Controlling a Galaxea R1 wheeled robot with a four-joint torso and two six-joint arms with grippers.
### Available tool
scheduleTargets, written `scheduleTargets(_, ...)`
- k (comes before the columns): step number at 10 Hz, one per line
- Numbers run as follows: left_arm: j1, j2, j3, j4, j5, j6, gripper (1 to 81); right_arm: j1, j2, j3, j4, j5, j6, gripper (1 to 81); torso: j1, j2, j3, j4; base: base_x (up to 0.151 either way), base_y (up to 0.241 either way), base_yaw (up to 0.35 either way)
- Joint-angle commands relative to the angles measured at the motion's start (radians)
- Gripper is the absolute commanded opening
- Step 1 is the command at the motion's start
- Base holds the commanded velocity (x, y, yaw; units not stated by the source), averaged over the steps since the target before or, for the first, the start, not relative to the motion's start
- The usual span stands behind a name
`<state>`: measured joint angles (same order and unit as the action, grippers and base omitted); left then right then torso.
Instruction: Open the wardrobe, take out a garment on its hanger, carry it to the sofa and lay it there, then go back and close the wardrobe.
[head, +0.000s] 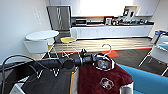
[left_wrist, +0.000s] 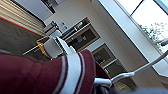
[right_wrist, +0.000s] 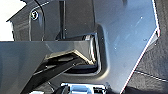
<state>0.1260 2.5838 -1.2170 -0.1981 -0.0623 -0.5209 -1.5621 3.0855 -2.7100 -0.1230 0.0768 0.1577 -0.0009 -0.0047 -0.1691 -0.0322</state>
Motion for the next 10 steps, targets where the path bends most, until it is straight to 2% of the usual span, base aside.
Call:
scheduleTargets(1, -0.190, 0.003, 0.034, 0.031, -0.073, 0.004, 1.0, 0.020, 0.014, 0.013, 0.003, -0.063, -0.006, 81.1, 0.001, 0.000, 0.000, 0.000, 0.000, 0.000, -0.357)
scheduleTargets(10, -0.191, 0.003, 0.036, 0.032, -0.073, 0.004, 1.0, 0.018, 0.014, 0.012, 0.005, -0.063, -0.007, 81.1, 0.001, 0.000, 0.000, 0.000, 0.000, 0.000, -0.341)
